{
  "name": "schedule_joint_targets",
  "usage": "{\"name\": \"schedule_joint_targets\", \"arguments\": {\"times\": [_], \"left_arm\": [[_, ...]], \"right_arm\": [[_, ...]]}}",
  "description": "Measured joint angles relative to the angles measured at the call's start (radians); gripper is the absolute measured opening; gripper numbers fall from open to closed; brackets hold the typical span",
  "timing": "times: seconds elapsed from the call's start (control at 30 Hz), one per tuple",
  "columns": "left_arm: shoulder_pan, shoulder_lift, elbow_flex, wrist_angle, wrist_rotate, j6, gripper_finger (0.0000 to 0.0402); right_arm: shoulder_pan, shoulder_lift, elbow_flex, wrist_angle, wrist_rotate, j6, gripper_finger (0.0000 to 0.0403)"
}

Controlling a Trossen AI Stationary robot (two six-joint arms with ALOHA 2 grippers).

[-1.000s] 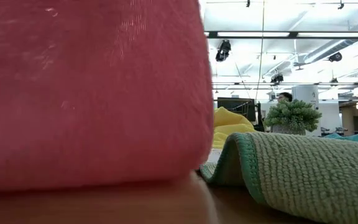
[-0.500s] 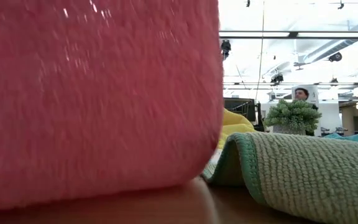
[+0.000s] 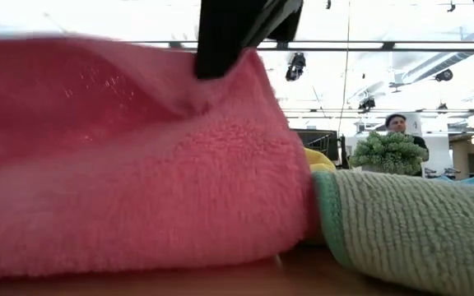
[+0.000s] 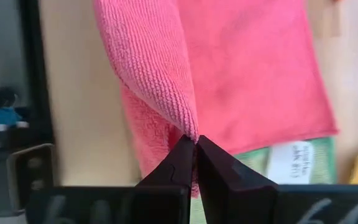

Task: Fold microfiber towels
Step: Fold the pink microfiber cloth

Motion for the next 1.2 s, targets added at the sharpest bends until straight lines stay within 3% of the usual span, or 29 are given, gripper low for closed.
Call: {"name": "schedule_joint_targets", "arguments": {"times": [0.27,0.7,1.0,1.2], "left_arm": [[0.037,-0.072,-0.114,0.006,-0.064,-0.001,0.0000],[0.084,-0.151,-0.248,0.142,-0.040,0.019,0.0000],[0.094,-0.151,-0.248,0.134,-0.042,0.052,0.0000],[0.117,-0.160,-0.234,0.029,-0.042,0.056,0.0000]], "right_arm": [[-0.058,-0.002,0.000,-0.043,0.000,-0.089,0.0008],[-0.119,0.000,-0.037,-0.024,-0.031,-0.130,0.0011],[-0.130,0.001,-0.031,-0.022,-0.006,-0.152,0.0087],[-0.149,-0.022,-0.031,-0.040,0.043,-0.173,0.0138]]}}
